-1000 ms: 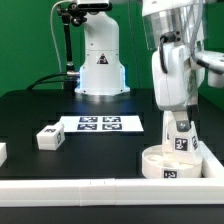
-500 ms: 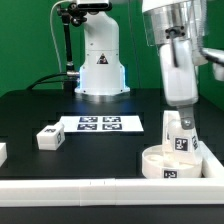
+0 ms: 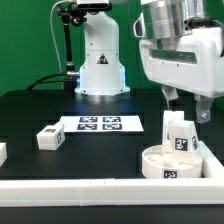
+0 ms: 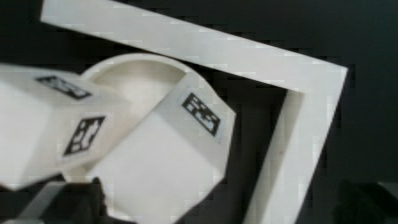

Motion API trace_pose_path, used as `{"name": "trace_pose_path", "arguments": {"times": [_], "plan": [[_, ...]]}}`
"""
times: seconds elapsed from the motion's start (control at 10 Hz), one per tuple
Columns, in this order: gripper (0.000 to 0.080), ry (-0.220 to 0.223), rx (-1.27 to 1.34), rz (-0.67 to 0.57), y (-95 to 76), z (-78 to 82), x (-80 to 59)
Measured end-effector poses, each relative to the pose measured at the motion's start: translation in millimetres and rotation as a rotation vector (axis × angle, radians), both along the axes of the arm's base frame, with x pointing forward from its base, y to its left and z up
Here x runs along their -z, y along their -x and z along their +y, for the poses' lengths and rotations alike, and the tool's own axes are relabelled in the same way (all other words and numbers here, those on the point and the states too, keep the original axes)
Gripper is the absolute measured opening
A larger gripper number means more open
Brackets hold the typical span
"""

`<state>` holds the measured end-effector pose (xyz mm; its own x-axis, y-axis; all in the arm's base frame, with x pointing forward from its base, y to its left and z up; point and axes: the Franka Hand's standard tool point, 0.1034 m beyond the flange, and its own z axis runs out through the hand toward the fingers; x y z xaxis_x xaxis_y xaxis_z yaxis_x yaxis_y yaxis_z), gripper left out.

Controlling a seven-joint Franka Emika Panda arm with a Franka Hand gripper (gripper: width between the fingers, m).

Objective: Assemble stool

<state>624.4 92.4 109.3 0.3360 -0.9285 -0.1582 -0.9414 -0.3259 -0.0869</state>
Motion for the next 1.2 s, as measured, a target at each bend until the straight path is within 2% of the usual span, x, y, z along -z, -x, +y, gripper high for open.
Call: {"name": "trace_pose_path", "arguments": {"times": [0.2,0.6,1.0,1.2], "plan": [[0.0649,0.005,-0.112,-0.020,0.0,-0.6,0.2],[0.0649,0.067,-0.559,-0.079,0.4,-4.4,0.9],[0.0649,0.086,-0.898,-0.125,0.9,3.6,1.4],[0.0649,0.089,-1.007,-0.141,0.6,1.2,1.5]]}}
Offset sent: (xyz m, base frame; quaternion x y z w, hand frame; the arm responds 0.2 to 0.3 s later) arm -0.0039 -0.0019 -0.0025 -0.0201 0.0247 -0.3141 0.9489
